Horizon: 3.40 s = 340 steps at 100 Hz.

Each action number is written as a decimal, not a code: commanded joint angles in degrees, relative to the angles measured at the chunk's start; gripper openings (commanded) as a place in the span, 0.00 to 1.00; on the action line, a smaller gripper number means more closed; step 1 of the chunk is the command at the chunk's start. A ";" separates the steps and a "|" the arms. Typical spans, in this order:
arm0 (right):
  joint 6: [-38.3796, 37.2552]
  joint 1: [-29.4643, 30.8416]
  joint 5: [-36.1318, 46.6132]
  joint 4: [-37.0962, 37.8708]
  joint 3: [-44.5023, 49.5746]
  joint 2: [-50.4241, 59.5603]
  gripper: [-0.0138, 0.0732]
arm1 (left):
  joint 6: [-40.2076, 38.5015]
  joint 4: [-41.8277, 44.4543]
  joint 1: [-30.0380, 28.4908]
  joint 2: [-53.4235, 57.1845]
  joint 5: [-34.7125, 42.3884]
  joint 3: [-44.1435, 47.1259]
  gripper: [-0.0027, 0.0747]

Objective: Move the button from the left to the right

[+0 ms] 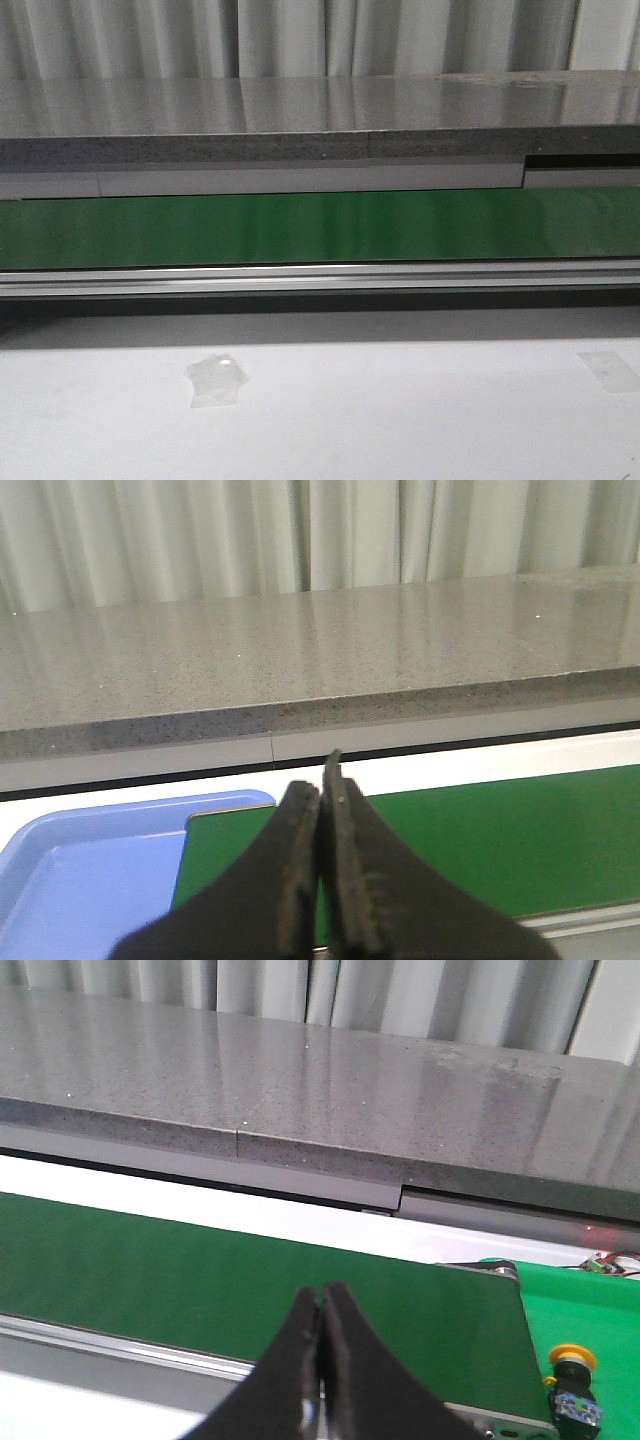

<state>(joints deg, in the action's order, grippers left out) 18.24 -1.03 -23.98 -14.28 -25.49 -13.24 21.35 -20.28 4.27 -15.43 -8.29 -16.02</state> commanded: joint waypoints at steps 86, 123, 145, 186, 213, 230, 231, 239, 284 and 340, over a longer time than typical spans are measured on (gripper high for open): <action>-22.27 -0.08 13.08 16.34 10.35 7.54 0.08 | -0.26 -0.67 0.50 -0.37 4.47 -1.61 0.01; -22.27 -0.08 16.31 16.41 22.91 14.94 0.08 | -0.26 -0.67 0.50 -0.37 4.47 -1.61 0.01; -22.27 -0.08 21.06 16.41 26.17 14.94 0.08 | -0.26 -0.67 0.50 -0.37 4.47 -1.61 0.01; -22.27 -0.08 20.69 16.31 26.17 14.94 0.08 | -0.26 -0.67 0.50 -0.37 4.47 -1.61 0.01; -22.27 -0.08 20.69 16.31 26.17 14.94 0.08 | -0.26 -0.67 0.50 -0.37 4.47 -1.61 0.01; -22.27 -0.08 20.69 16.31 26.17 14.94 0.08 | -0.26 -0.67 0.50 -0.37 4.47 -1.61 0.01; -22.27 -0.08 20.69 16.31 26.17 14.94 0.08 | -0.26 -0.67 0.50 -0.37 4.47 -1.61 0.01; -22.27 -0.08 20.69 16.31 26.17 14.94 0.08 | -0.26 -0.67 0.50 -0.37 4.47 -1.61 0.01; -22.27 -0.08 20.69 16.31 26.17 14.94 0.08 | -5.21 8.91 0.50 -0.13 4.47 -1.29 0.01; -22.27 -0.08 20.69 16.31 26.17 14.94 0.08 | -18.54 22.69 0.39 13.18 5.40 9.84 0.01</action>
<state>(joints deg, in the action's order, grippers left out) -4.00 -1.03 -7.91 1.48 1.49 0.66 3.56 2.31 4.27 -3.50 -8.09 -6.55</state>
